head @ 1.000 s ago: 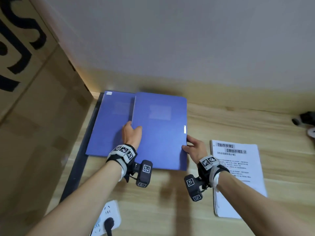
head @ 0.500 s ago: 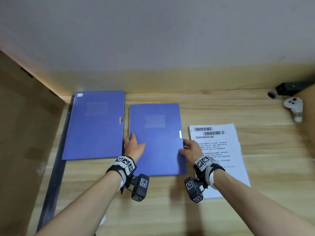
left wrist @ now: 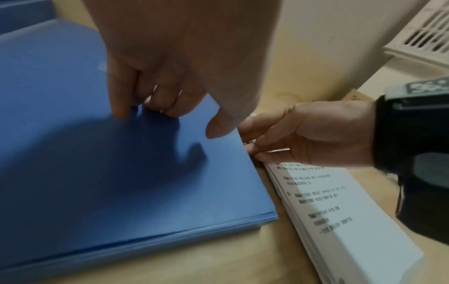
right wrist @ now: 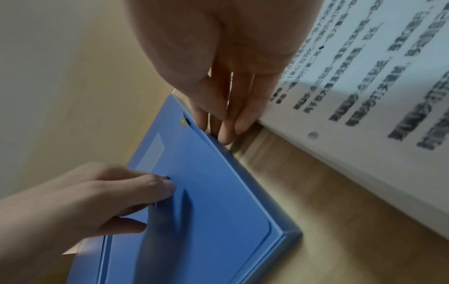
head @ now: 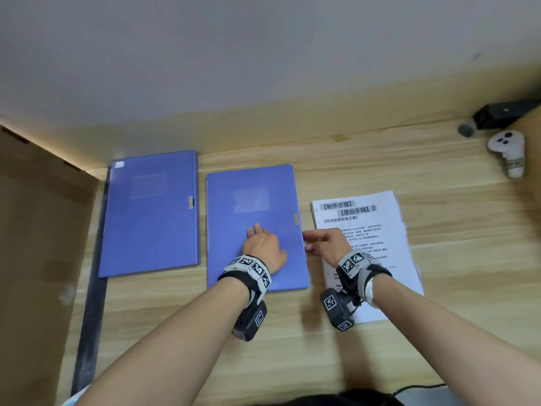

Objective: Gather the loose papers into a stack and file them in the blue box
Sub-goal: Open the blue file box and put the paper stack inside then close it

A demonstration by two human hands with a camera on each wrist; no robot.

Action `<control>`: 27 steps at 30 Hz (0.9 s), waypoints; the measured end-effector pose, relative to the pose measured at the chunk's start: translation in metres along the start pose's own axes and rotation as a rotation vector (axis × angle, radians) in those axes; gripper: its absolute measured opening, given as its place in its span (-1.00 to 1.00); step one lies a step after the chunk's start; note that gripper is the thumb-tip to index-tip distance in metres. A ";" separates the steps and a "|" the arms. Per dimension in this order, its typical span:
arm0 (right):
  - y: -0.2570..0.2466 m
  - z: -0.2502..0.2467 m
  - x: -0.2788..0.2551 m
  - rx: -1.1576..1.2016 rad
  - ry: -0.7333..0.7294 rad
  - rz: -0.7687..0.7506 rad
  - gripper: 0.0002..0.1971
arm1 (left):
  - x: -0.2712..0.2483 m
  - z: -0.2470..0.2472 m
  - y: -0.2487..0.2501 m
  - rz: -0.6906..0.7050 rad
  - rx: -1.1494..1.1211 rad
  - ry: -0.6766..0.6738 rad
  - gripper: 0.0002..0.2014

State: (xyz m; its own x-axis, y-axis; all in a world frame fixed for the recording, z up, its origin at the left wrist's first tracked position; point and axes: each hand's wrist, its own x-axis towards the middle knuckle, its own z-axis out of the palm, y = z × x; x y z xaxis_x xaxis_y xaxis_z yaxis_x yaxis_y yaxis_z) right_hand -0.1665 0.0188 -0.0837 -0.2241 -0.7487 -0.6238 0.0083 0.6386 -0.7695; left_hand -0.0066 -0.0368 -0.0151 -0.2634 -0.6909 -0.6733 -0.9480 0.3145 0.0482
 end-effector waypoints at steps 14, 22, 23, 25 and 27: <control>0.002 -0.056 0.008 0.055 -0.011 0.009 -0.65 | 0.037 0.001 0.045 -0.266 -0.246 0.015 -0.31; -0.008 -0.035 0.024 -0.117 -0.011 -0.177 -0.63 | 0.013 -0.014 0.028 -0.398 -0.928 0.031 -0.54; -0.014 -0.030 0.024 -0.183 -0.011 -0.232 -0.62 | 0.007 -0.018 0.025 -0.416 -1.037 0.024 -0.53; -0.028 -0.016 0.020 -0.292 -0.061 -0.340 -0.56 | -0.002 -0.030 0.016 -0.429 -1.184 -0.012 -0.56; -0.039 -0.003 0.012 -0.406 -0.190 -0.395 -0.53 | -0.012 -0.044 0.006 -0.421 -1.261 -0.060 -0.50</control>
State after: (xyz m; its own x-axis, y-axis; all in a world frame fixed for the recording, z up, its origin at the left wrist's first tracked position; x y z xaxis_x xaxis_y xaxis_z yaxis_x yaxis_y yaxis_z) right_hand -0.1726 -0.0143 -0.0603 0.0439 -0.9380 -0.3438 -0.4221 0.2945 -0.8574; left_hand -0.0166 -0.0552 0.0255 0.0659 -0.5466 -0.8348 -0.4787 -0.7513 0.4542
